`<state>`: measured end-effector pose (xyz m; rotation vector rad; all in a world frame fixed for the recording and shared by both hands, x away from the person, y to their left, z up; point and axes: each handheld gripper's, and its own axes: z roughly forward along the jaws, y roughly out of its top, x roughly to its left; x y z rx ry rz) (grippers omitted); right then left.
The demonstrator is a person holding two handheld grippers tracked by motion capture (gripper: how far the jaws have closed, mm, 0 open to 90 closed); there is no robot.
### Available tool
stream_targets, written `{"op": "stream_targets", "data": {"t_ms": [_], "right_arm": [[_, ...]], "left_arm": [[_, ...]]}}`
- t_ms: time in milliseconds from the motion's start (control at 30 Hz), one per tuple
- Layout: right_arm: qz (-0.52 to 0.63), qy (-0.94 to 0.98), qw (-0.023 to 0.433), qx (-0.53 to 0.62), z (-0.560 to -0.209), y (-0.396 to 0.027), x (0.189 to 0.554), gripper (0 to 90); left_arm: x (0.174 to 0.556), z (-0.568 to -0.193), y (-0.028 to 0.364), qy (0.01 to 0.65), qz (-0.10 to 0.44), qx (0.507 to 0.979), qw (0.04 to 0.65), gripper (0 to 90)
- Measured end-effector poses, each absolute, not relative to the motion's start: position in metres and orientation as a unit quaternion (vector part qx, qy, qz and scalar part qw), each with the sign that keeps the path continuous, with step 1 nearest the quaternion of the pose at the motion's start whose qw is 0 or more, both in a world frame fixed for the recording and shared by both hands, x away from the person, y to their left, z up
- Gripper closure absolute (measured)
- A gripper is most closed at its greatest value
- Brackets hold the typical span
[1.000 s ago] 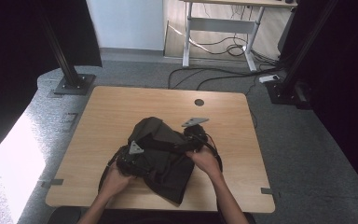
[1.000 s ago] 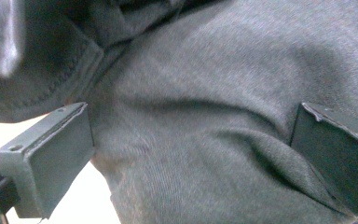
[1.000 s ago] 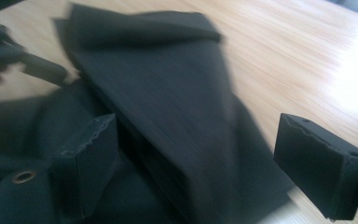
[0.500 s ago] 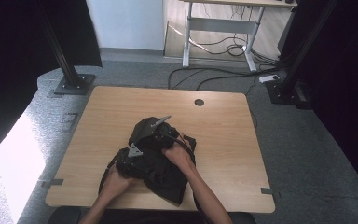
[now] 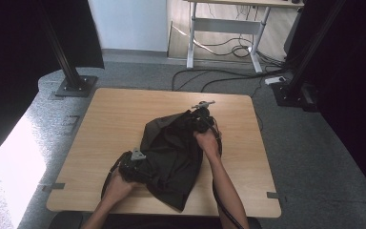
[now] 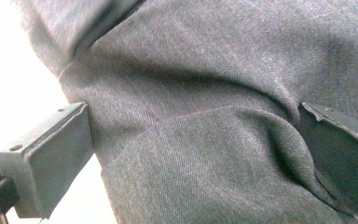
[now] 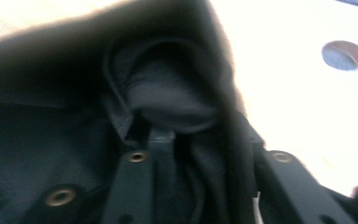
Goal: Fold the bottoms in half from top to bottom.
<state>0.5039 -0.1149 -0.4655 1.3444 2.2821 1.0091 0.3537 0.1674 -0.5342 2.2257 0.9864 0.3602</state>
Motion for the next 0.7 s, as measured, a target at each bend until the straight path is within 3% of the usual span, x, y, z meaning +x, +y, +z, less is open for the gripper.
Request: {"op": "stream_targets", "data": {"t_ms": [167,300,500,700], "right_arm": [[0.338,0.767,0.161,0.521,-0.487,-0.155,0.514,46.8],[0.356,0.757,0.174,0.52,-0.474,-0.173,0.501,40.9],[0.369,0.779,0.181,0.473,-0.443,-0.168,0.474,33.6],[0.375,0.807,0.167,0.425,-0.436,-0.138,0.459,27.1]], "left_arm": [[0.354,-0.534,0.167,0.377,0.138,0.853,0.334,0.0],[0.354,-0.533,0.166,0.373,0.142,0.855,0.332,0.0],[0.352,-0.533,0.164,0.368,0.15,0.857,0.33,0.0],[0.351,-0.53,0.165,0.357,0.152,0.858,0.336,0.0]]}}
